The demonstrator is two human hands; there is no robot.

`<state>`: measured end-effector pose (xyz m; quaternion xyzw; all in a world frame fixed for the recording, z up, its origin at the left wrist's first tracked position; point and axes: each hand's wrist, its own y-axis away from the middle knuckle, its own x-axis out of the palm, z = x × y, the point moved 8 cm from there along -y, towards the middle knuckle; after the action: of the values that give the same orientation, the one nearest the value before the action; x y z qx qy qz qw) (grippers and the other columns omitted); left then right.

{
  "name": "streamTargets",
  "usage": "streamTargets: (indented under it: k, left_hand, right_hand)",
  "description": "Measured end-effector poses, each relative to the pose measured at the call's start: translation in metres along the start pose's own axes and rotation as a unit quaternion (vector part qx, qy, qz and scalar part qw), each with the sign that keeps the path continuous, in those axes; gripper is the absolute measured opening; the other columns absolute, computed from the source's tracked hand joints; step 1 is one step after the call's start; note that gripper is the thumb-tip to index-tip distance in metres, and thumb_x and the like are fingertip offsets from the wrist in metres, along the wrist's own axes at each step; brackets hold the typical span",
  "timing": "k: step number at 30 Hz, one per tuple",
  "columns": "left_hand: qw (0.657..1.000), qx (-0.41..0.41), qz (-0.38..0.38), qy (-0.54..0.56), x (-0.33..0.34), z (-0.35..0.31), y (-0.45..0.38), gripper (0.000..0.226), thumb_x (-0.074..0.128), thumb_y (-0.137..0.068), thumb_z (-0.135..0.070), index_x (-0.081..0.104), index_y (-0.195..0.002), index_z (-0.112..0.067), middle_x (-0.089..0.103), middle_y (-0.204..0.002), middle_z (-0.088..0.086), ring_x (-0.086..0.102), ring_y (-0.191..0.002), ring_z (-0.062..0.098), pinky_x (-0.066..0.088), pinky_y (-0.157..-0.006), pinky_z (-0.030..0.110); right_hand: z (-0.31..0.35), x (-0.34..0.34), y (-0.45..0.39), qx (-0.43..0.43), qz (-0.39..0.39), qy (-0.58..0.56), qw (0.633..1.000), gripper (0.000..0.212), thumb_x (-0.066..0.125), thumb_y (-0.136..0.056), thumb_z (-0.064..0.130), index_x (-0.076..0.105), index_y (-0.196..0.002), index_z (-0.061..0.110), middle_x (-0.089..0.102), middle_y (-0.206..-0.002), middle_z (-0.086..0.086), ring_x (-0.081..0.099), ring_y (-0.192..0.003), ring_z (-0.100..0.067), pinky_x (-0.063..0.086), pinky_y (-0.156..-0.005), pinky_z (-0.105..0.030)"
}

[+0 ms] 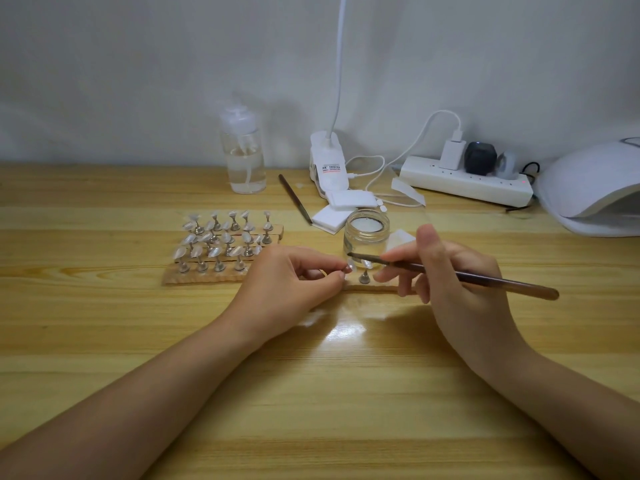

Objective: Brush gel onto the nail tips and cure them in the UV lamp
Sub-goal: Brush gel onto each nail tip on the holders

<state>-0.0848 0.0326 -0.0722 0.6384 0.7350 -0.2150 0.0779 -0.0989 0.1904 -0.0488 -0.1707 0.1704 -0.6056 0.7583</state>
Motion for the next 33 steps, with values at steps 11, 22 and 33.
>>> streamTargets:
  k: [11,22,33]
  left_hand:
    - [1.000,0.006,0.000,-0.003,0.000,-0.001,0.000,0.022,0.070,-0.077,-0.009,0.072,-0.077,-0.031,0.064,-0.067,-0.006,0.048,-0.058,-0.004,0.038,-0.056,0.008]
    - [1.000,0.007,-0.004,-0.002,-0.001,0.000,0.000,0.023,0.070,-0.077,-0.008,0.072,-0.078,-0.030,0.063,-0.066,-0.001,0.046,-0.049,-0.005,0.034,-0.051,0.006]
    - [1.000,-0.001,0.002,0.011,0.001,0.004,-0.001,0.021,0.069,-0.078,-0.009,0.072,-0.078,-0.030,0.059,-0.060,-0.013,0.046,-0.050,-0.005,0.037,-0.051,0.009]
  right_hand:
    - [0.002,-0.006,0.002,-0.006,-0.022,-0.010,1.000,0.043,0.041,-0.092,0.031,0.069,-0.066,0.011,0.065,-0.054,-0.008,0.054,-0.045,-0.007,0.038,-0.047,-0.009]
    - [0.000,-0.010,0.004,0.014,-0.028,-0.022,0.999,0.050,0.039,-0.089,0.033,0.068,-0.057,0.010,0.060,-0.046,-0.013,0.049,-0.038,-0.016,0.040,-0.044,-0.016]
    - [0.000,-0.006,0.003,0.035,-0.017,-0.015,0.999,0.045,0.050,-0.088,0.042,0.070,-0.061,0.011,0.064,-0.050,-0.011,0.048,-0.035,-0.013,0.039,-0.043,-0.013]
